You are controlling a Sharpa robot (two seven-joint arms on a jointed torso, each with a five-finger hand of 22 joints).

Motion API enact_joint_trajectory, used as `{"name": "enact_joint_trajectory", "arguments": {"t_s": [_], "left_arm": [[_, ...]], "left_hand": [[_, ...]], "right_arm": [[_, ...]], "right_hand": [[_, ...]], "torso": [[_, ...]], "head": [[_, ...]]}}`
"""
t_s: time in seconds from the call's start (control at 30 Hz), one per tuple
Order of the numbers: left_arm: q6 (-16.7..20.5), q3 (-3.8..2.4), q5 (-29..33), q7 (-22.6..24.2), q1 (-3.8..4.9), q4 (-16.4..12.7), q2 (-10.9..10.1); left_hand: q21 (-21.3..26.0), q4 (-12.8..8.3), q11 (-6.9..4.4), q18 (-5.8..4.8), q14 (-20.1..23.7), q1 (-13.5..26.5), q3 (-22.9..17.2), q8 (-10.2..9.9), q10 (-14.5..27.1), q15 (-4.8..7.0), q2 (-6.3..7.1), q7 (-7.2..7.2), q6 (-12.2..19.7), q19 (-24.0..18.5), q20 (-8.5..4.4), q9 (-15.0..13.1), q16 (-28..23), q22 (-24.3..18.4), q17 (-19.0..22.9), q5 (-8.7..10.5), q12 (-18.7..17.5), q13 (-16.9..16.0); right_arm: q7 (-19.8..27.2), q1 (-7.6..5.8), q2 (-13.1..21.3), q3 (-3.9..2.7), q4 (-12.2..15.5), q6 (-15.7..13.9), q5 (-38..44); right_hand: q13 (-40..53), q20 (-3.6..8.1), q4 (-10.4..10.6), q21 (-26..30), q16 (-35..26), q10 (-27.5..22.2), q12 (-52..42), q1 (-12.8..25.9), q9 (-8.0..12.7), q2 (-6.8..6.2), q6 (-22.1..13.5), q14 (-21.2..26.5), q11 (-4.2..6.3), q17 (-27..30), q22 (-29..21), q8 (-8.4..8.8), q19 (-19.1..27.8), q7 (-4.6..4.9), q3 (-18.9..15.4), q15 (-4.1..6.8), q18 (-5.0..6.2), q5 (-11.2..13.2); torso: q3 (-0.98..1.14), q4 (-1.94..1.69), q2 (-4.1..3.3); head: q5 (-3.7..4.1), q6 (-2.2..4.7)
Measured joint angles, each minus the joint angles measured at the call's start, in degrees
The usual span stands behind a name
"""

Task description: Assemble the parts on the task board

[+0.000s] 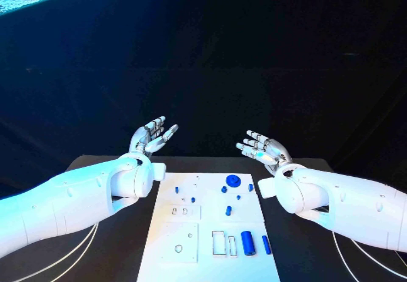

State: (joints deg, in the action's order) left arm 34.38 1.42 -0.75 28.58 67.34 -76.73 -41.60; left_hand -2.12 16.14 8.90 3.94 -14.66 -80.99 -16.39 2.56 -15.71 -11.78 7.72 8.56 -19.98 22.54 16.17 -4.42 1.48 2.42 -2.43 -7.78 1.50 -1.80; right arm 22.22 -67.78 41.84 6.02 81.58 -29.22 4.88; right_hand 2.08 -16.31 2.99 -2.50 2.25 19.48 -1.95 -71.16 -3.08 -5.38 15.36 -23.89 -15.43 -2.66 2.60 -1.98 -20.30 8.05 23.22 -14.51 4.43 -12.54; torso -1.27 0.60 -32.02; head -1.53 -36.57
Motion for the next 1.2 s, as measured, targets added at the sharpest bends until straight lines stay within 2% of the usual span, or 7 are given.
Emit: {"name": "enact_joint_trajectory", "arguments": {"t_s": [0.1, 0.3, 0.43, 0.6, 0.67, 0.87, 1.2], "left_arm": [[-1.01, 0.01, -0.18, 0.01, 0.01, 0.06, 0.04], [-2.27, 0.02, -0.73, 0.01, 0.06, -0.87, -0.68], [-3.67, -0.03, -2.45, 0.02, 0.10, -2.92, -3.40], [-4.71, 0.07, -3.84, -0.03, -0.01, -5.91, -4.91], [-5.11, 0.00, -4.33, -0.05, 0.05, -7.23, -5.72], [-5.97, -0.09, -5.12, -0.31, 0.11, -10.77, -8.24], [-8.07, -0.22, -5.57, -1.61, 0.14, -18.24, -13.21]], "left_hand": [[-0.24, 0.38, 0.66, -0.01, -0.52, -2.44, -0.38, 0.32, -1.26, -0.51, -0.13, -0.03, -1.19, 0.63, 0.41, -0.16, 0.28, 0.10, -0.07, -0.21, 0.27, -0.14], [-0.62, 0.35, 2.42, 0.00, -4.59, -2.73, -0.42, 0.88, -5.90, -0.96, -0.42, 0.21, -4.01, 1.89, 0.59, -0.47, 1.04, 0.32, -0.56, -0.21, 0.67, -0.53], [-1.57, 0.13, 3.68, 1.50, -11.00, -2.73, -1.12, 1.62, -11.70, -1.54, -0.42, 0.45, -7.51, 7.17, 0.49, -0.88, 2.24, 0.81, -1.37, -0.21, 0.98, -0.84], [-5.43, -0.25, 4.63, 4.92, -28.79, -2.35, -2.48, 3.88, -29.06, -0.19, -0.80, 1.44, -16.71, 21.09, 0.39, -2.19, 6.28, 2.28, -4.36, -0.21, 3.22, -1.94], [-6.97, -0.32, 4.07, 5.86, -32.74, -2.35, -3.22, 4.81, -32.83, 0.79, -0.80, 1.95, -20.60, 24.38, 0.26, -2.80, 7.78, 2.68, -5.68, -0.21, 3.37, -2.07], [-9.90, -0.32, 2.48, 5.85, -38.65, -2.03, -4.59, 7.21, -38.52, 2.78, -0.48, 3.31, -27.07, 29.83, -1.11, -4.11, 11.23, 3.45, -9.17, -0.21, 4.44, -2.57], [-11.98, -0.34, 1.54, 5.83, -42.15, -1.44, -5.69, 8.04, -41.04, 4.08, 0.11, 3.72, -28.28, 33.06, -2.56, -4.63, 14.04, 4.13, -12.79, -0.21, 4.44, -2.75]], "right_arm": [[-1.52, -0.83, -0.36, 0.63, -0.98, 3.58, 1.40], [-3.18, -1.62, -0.19, 1.03, -1.85, 7.22, 5.55], [-3.22, -2.85, 2.04, 0.59, -3.56, 4.92, 17.39], [-3.93, -3.49, 2.05, 0.62, -3.28, 3.70, 28.50], [-4.63, -4.06, 2.14, 0.61, -3.19, 3.71, 33.24], [-7.87, -5.09, 2.47, 0.49, -2.76, 4.63, 45.83], [-17.06, -6.27, 2.42, 0.43, -1.07, 8.79, 67.31]], "right_hand": [[0.22, -0.11, -0.65, -0.84, 0.81, 2.45, -0.22, -1.75, -0.36, -0.20, 2.08, -2.82, 0.04, -0.37, 0.29, -0.48, -1.85, 0.17, 0.65, 0.15, 0.89, 0.00], [1.11, -0.10, -3.51, -4.51, 4.19, 16.98, -2.60, -5.09, -2.53, -1.90, 13.47, -16.42, 1.43, -2.25, 1.88, -3.76, -12.69, 0.91, 2.36, 2.13, 3.26, 0.26], [1.25, 0.25, -5.21, -6.91, 5.94, 25.79, -3.01, -6.41, -4.11, -2.79, 22.51, -24.05, 2.72, -3.12, 2.65, -6.25, -19.32, 2.03, 3.92, 3.69, 4.46, 0.26], [1.43, 1.33, -6.78, -9.36, 7.50, 33.98, -3.01, -7.06, -5.25, -3.45, 30.23, -31.44, 4.15, -3.91, 3.30, -8.13, -25.55, 3.31, 5.49, 5.50, 4.46, 0.26], [1.44, 1.87, -6.94, -10.29, 8.10, 36.64, -3.01, -7.04, -5.51, -3.46, 32.42, -33.92, 4.72, -4.28, 3.58, -8.66, -27.50, 3.84, 6.02, 6.21, 5.31, 0.26], [1.64, 3.72, -7.02, -13.63, 10.00, 42.59, -2.64, -6.41, -6.10, -4.68, 36.78, -40.08, 6.14, -6.08, 4.98, -9.41, -32.38, 4.51, 6.22, 8.21, 5.31, 0.25], [1.84, 7.82, -6.54, -23.78, 16.34, 48.65, -1.98, -5.90, -6.75, -6.26, 40.77, -51.61, 8.93, -13.68, 10.83, -9.99, -39.72, 2.14, 3.82, 12.03, 5.32, -0.02]], "torso": [[-0.01, 0.02, 0.00], [-0.10, 0.00, -0.19], [-0.48, -0.31, -1.52], [-0.67, -0.64, -2.69], [-0.70, -0.76, -3.07], [-0.80, -1.05, -4.26], [-0.94, -1.68, -6.33]], "head": [[0.00, 0.00], [0.19, -0.15], [1.01, -0.77], [1.60, -0.90], [1.71, -0.93], [2.04, -0.96], [2.72, -0.75]]}}
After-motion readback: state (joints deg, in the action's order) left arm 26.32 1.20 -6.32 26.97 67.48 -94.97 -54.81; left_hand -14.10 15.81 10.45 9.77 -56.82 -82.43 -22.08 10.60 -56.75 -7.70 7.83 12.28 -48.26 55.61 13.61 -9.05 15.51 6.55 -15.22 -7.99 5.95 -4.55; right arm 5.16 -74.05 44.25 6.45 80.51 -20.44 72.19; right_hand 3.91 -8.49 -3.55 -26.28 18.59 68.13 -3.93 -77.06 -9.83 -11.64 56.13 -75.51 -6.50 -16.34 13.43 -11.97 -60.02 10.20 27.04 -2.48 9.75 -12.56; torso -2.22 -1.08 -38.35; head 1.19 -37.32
